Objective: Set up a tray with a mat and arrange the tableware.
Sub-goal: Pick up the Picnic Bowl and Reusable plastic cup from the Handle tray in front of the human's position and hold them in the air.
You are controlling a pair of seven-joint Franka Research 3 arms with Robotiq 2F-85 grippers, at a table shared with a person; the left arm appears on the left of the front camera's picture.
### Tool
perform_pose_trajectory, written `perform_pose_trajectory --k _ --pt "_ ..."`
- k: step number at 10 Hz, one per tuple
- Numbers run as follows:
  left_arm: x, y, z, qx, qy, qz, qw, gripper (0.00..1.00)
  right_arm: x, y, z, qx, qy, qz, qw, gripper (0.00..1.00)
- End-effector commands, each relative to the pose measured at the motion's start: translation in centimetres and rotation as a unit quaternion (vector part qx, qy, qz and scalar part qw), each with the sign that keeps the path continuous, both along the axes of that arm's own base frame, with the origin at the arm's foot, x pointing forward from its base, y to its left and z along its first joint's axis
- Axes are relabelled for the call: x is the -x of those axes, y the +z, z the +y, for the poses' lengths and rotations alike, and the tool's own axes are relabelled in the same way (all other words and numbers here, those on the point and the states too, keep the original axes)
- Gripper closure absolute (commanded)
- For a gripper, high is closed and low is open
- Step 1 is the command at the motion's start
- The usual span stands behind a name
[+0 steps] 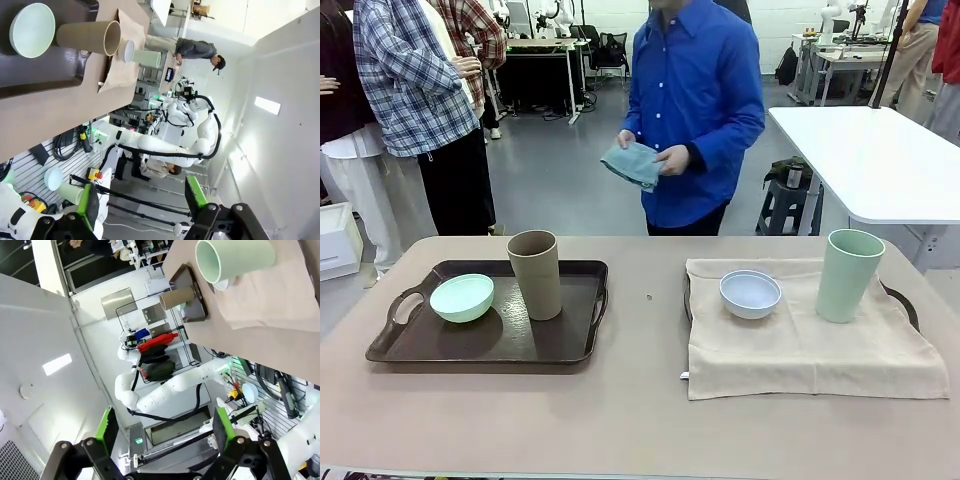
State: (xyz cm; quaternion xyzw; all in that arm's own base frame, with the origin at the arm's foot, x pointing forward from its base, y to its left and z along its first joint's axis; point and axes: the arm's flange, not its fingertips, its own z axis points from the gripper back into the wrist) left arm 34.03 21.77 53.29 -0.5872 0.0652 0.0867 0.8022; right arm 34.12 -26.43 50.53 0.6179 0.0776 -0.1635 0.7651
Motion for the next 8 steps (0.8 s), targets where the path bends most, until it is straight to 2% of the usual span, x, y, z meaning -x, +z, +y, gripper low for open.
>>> perform_pose_trajectory --k 1,4,6,7,8 --pt "-0.1 -1.2 0.1 -0.008 -0.016 0.003 1.000 0.08 0.2 -0.3 0.1 0.040 0.005 0.007 0.999 0.00" --pt "-0.9 -2.7 -0.9 -0.031 -0.020 0.011 0.999 0.08 -0.8 -1.9 -0.1 0.061 0.015 0.023 0.998 0.00" --pt "-1.1 -3.2 -1.5 -0.038 -0.002 -0.007 0.999 0.08 -1.2 -2.5 -0.5 0.062 0.015 0.028 0.998 0.00" --pt "-0.8 -3.3 -1.8 -0.042 0.016 -0.018 0.999 0.08 -1.2 -2.3 -0.6 0.067 0.022 0.017 0.997 0.00" --pt "-1.6 -2.7 -1.0 -0.025 -0.009 0.015 1.000 0.08 -1.3 -1.8 -0.5 0.083 0.032 -0.005 0.996 0.00"
